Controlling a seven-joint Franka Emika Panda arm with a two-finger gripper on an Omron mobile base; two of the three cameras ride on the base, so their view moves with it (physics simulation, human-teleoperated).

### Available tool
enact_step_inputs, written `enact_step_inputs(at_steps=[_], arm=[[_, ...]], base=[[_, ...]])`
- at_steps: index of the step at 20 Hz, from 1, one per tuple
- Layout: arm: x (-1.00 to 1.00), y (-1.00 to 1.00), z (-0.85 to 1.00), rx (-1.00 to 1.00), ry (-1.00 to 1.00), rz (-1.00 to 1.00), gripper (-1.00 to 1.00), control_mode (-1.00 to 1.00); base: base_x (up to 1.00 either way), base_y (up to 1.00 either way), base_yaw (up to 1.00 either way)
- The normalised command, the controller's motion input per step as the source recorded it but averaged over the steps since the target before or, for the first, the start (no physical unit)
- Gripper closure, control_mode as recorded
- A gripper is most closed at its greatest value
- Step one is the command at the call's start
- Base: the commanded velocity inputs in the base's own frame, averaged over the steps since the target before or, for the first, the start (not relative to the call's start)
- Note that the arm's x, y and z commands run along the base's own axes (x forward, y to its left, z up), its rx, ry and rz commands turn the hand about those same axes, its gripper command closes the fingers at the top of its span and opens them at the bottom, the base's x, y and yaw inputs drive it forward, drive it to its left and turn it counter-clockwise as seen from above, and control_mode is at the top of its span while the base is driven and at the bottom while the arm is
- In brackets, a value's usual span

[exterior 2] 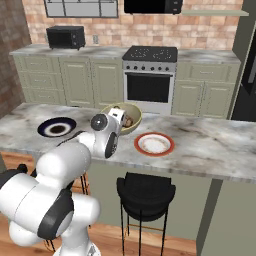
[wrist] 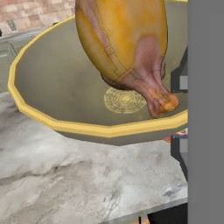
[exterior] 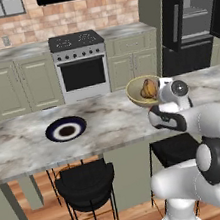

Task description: Pick the chicken drumstick and potato from their plates and place them in the bowl. Then put the bowl in the fridge.

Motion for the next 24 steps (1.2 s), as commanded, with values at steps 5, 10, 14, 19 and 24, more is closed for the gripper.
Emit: enact_step_inputs(at_steps=[5, 10, 14, 19, 24], arm=[[-0.02, 0.35, 0.01, 0.10, 0.01, 0.00, 1.00, -1.00], [0.00, 0.29, 0.07, 0.00, 0.00, 0.00, 1.00, -1.00], [0.00, 0.28, 0.01, 0.00, 0.00, 0.00, 1.00, -1.00], [-0.02, 0.09, 0.00, 0.01, 0.04, 0.00, 1.00, -1.00], [0.00, 0.00, 0.00, 0.00, 0.00, 0.00, 1.00, -1.00]], base=[[0.00, 0.00, 0.00], [0.00, 0.00, 0.00], [0.00, 0.00, 0.00], [0.00, 0.00, 0.00], [0.00, 0.00, 0.00]])
